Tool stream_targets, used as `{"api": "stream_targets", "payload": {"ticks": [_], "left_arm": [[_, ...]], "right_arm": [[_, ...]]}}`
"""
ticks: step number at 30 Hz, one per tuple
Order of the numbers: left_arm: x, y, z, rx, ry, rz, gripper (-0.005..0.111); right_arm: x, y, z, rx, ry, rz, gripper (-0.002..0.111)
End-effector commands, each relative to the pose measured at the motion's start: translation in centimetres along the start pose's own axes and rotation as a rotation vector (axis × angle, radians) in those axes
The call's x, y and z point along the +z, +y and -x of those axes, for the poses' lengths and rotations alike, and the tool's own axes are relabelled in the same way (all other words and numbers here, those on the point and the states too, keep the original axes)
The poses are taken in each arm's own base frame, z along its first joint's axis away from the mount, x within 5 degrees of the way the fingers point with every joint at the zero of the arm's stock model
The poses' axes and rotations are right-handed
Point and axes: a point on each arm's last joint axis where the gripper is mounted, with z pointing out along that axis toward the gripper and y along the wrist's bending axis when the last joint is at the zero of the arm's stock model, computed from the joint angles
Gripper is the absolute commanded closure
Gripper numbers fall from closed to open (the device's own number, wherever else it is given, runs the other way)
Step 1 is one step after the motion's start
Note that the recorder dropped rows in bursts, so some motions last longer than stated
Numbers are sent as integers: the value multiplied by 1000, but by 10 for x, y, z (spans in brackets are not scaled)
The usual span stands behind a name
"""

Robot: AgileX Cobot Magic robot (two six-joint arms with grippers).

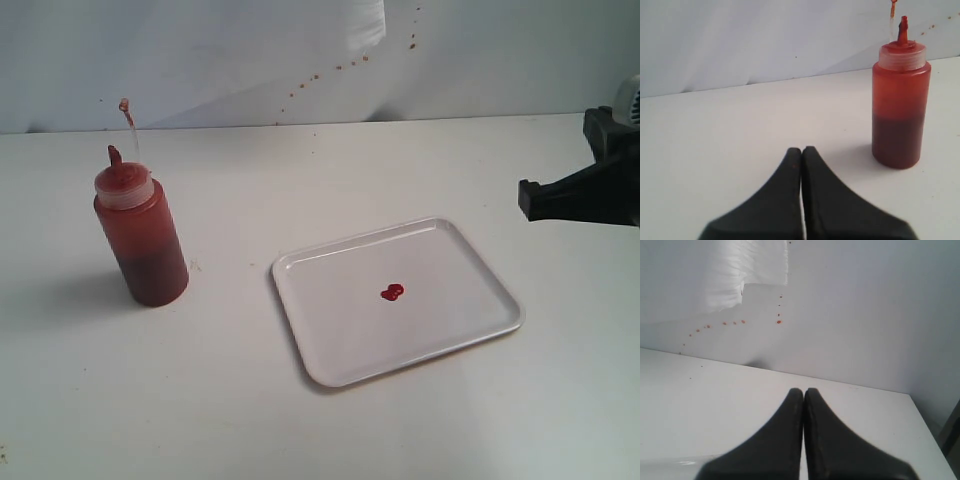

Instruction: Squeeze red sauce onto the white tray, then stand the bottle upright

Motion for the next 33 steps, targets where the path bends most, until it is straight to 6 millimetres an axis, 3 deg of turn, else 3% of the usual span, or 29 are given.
{"api": "stream_targets", "payload": {"ticks": [1,33], "left_arm": [[0,-1,-2,-8,3,-10,107],[0,-5,-1,-68,0,-78,107]], "right_arm": [[-1,-3,-1,4,-3,-16,108],[-1,-3,-1,7,-3,-16,108]]}}
